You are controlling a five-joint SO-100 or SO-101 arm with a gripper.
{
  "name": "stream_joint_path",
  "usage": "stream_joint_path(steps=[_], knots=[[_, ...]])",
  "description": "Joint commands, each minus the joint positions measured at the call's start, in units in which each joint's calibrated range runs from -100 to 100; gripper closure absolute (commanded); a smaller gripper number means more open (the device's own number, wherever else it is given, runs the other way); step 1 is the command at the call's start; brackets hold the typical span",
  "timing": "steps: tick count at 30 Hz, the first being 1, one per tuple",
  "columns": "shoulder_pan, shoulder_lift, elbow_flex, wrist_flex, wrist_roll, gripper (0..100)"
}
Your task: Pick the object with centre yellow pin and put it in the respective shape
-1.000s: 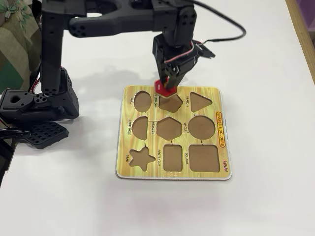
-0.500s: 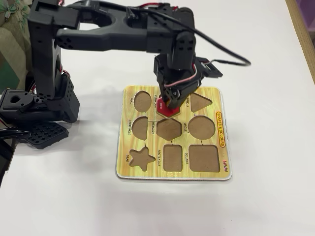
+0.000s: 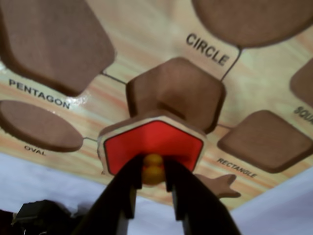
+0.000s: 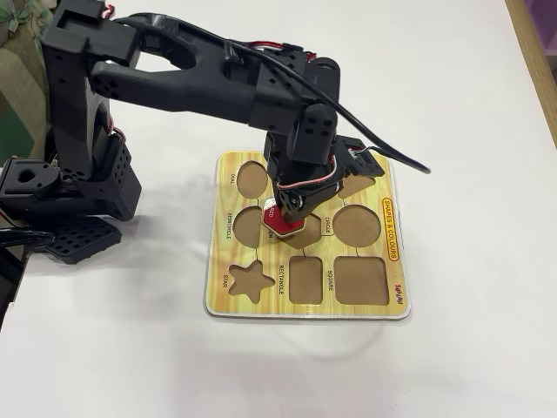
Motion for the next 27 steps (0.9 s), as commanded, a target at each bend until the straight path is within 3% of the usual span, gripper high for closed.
stream_joint_path(steps=[1,7,27], knots=[[0.65,-3.46,-0.27,-2.04,0.39,98],[2.80,-3.38,-0.99,-2.64,3.21,98],[0.26,-2.79,-0.81,-8.26,2.48,98]])
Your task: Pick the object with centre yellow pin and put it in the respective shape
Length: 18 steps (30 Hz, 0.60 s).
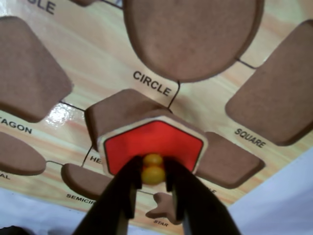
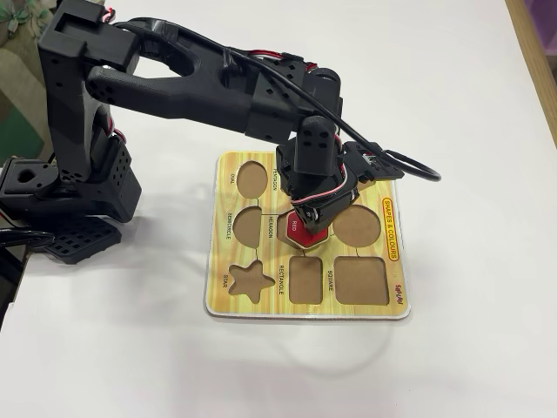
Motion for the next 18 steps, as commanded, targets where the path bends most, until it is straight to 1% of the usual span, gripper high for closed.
stream_joint_path(steps=[1,10,18], knots=[[-2.76,-2.79,-0.45,-0.98,-0.12,98],[-5.49,-2.71,-0.27,-1.59,-0.17,98],[-4.71,-2.71,-0.18,-1.59,-0.07,98]])
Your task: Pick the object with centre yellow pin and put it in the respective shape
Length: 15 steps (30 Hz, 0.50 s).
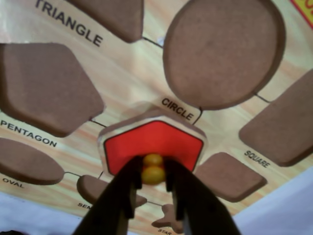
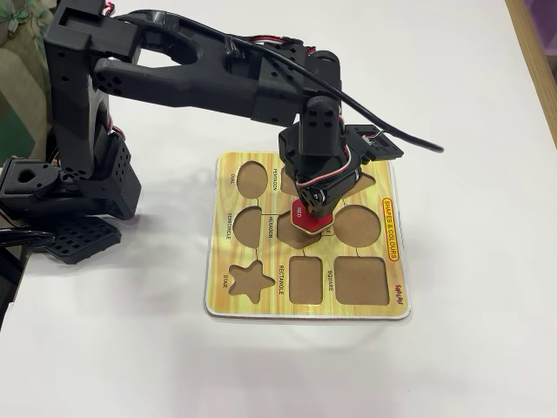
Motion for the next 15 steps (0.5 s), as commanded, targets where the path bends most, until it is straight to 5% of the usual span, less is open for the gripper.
stream_joint_path(steps=[1,15], knots=[[0.44,-2.71,-0.18,-0.47,-0.07,98],[3.18,-2.71,-0.09,-0.39,0.09,98]])
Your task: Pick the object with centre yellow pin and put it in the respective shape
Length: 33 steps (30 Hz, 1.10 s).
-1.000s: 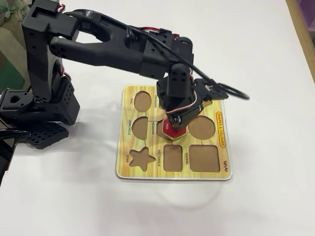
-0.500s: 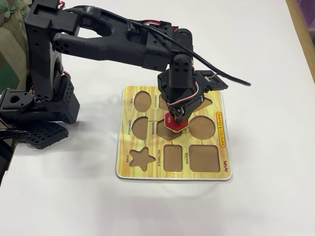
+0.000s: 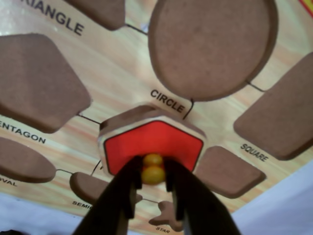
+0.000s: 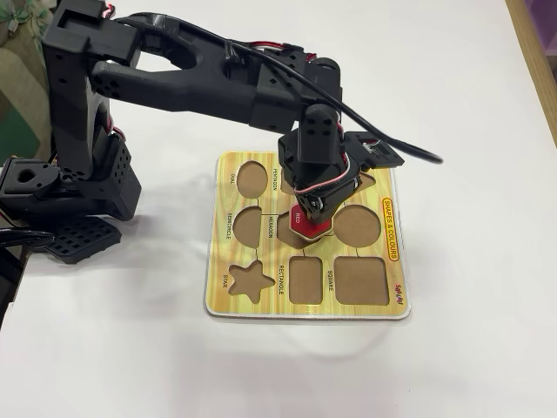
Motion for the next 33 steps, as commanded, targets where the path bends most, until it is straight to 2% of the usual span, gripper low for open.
stream_joint_path(steps=[1,33], knots=[[1.41,-2.71,-0.27,-0.39,0.19,98],[0.34,-0.70,0.54,0.48,-0.17,98]])
